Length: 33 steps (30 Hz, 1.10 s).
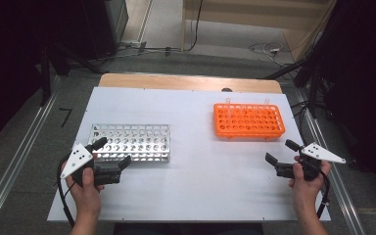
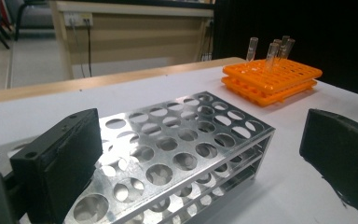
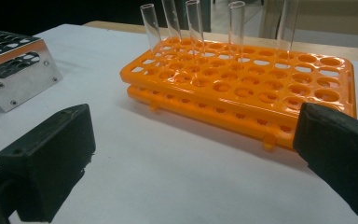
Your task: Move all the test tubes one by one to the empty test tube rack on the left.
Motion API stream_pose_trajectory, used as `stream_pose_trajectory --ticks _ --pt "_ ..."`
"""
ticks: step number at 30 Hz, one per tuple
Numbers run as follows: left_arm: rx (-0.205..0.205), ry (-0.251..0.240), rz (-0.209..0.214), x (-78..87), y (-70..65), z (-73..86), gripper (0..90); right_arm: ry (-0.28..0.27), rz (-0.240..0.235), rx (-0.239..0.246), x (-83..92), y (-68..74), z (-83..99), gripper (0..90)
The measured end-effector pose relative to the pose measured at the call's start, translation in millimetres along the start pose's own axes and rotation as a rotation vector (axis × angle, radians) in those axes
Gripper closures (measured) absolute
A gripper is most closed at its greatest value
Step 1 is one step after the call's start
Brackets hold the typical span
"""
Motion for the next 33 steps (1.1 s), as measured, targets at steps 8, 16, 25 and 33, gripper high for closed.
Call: stream_pose_trajectory --ticks 8,16,25,33 --pt "0.007 0.009 0.021 -6.6 -6.1 0.7 0.0 0.034 0.029 -0.031 -5.4 -6.7 -3.9 0.0" --pt "0.016 0.008 0.026 -7.9 -7.1 0.9 0.0 0.067 0.038 -0.047 -21.7 -14.5 -17.1 0.0" --pt "0.018 0.019 0.043 -12.5 -11.0 2.7 0.0 0.073 0.090 -0.085 -45.5 -40.9 -34.7 9.1" --pt "0.021 0.020 0.044 -14.4 -11.5 3.1 0.0 0.122 0.162 -0.094 -71.9 -64.9 -44.5 31.5"
Point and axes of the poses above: each handheld gripper's, and its own axes: x roughly backward along the jaws, z roughly out of its underside, y roughly to its left, the point moved 10 cm from there along -x, roughly forward along the jaws, and after that the axes turned 6 degrees about z, right-handed, at the moved point
